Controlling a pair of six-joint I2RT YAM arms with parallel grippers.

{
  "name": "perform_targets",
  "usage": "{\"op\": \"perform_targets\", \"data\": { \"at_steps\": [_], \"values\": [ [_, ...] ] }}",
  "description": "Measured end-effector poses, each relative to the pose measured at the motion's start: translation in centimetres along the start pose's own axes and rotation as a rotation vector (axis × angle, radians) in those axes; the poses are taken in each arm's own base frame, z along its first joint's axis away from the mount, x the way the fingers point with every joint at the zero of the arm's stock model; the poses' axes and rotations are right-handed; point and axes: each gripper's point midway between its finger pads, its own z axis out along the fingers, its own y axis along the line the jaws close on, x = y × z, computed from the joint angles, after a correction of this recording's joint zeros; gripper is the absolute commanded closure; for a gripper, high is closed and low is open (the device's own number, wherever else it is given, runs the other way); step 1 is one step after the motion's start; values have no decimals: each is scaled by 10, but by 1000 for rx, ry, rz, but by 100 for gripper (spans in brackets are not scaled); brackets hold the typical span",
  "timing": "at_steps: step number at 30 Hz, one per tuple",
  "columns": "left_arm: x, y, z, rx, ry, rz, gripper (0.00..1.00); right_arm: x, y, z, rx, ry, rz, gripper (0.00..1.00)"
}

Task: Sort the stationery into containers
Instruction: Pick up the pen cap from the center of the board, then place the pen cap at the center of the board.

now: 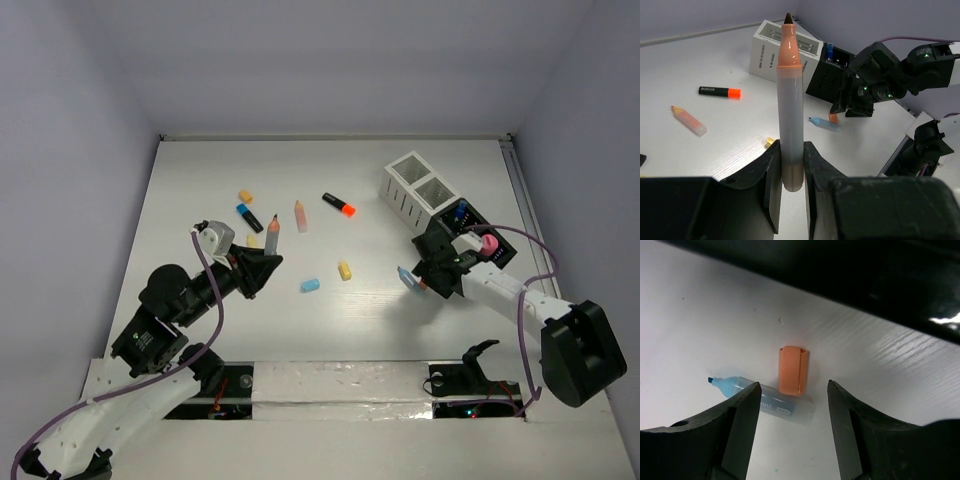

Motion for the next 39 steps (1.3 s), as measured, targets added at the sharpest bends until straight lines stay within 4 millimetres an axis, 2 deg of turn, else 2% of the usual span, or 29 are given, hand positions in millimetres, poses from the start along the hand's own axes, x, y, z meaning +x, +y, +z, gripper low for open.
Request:
{"op": "perform_targets", "data": {
  "at_steps": [8,14,16,19,27,30,32,34,36,39],
  "values": [
    [0,0,0,-1,2,0,100,1,10,9,-13,-5,9,48],
    [0,0,0,-1,2,3,100,11,7,23,27,16,-13,56],
    [0,0,0,-1,2,3,100,10,9,23,24,12,-10,60],
    [0,0,0,-1,2,4,100,10,10,24,18,9,-6,75],
    [1,1,1,-1,4,4,100,5,13,17,-1,-1,-67,83],
    [2,1,2,-4,11,5,100,-7,37,0,-76,-26,-146,82],
    [4,2,4,-7,19,4,100,-12,66,-16,-149,-40,-213,82],
    [6,3,5,-11,26,3,100,-7,105,-33,-227,-49,-313,82],
    [7,4,6,-16,29,2,100,9,143,-47,-301,-44,-421,82],
    [7,7,7,-32,29,2,100,56,174,-56,-371,5,-606,83]
  ]
}}
